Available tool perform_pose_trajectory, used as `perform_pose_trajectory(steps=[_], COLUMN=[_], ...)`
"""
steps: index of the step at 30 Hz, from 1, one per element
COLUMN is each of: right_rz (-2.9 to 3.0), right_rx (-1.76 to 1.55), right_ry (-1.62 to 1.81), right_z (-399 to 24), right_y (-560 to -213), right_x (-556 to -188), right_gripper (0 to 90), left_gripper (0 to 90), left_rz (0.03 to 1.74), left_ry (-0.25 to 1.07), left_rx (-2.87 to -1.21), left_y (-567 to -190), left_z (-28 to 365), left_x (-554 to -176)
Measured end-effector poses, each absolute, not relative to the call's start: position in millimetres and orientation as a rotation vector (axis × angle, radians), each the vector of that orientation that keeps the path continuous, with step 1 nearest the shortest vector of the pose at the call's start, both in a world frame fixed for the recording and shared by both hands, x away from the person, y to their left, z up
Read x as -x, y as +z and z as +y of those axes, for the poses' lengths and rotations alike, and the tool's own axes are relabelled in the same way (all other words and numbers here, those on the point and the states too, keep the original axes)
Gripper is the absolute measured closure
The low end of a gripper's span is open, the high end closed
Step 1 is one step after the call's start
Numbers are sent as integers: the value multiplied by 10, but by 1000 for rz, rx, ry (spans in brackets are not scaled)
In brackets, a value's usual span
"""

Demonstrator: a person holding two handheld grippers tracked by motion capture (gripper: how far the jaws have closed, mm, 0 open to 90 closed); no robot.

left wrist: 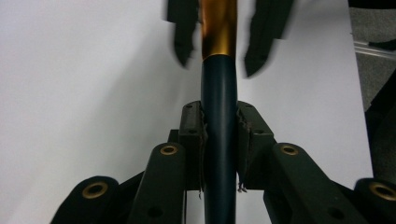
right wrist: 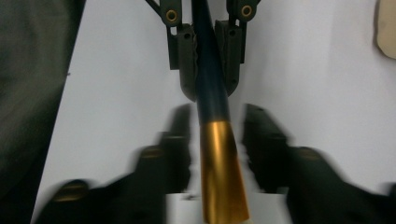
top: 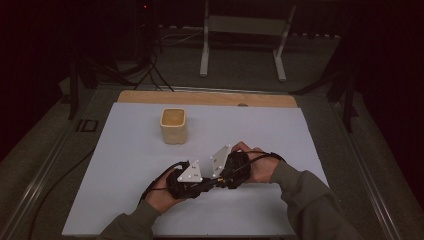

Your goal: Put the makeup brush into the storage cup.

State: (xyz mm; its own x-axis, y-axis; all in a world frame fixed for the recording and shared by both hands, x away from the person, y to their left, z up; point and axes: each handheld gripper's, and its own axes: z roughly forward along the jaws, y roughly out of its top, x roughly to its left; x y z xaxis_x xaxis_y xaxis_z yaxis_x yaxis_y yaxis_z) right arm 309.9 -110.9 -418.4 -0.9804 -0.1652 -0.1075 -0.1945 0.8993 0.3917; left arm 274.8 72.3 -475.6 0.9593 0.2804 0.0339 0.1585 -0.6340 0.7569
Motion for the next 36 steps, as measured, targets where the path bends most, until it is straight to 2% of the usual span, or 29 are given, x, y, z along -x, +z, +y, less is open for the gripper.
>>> perform_pose_trajectory(steps=[2, 3, 4, 16, 25, 36], right_rz=[2983, 2981, 2978, 2907, 2812, 2808], right_rx=[274, 248, 232, 63, -177, -332], right_ry=[632, 645, 662, 824, 1010, 1287], right_z=[-1111, -1120, -1127, -1290, -1585, -1838], right_y=[-4184, -4178, -4173, -4025, -3980, -4074], right_x=[-3104, -3117, -3128, -3203, -3303, -3405], right_gripper=[535, 481, 463, 360, 246, 213], left_gripper=[762, 762, 763, 762, 762, 762], left_rz=[314, 331, 338, 373, 410, 375], left_ry=[191, 194, 194, 207, 210, 172], left_rx=[-2267, -2259, -2253, -2220, -2162, -2091], left_y=[-4760, -4756, -4751, -4714, -4667, -4609], left_z=[728, 747, 756, 835, 932, 1006], left_x=[-2759, -2776, -2782, -2804, -2819, -2795])
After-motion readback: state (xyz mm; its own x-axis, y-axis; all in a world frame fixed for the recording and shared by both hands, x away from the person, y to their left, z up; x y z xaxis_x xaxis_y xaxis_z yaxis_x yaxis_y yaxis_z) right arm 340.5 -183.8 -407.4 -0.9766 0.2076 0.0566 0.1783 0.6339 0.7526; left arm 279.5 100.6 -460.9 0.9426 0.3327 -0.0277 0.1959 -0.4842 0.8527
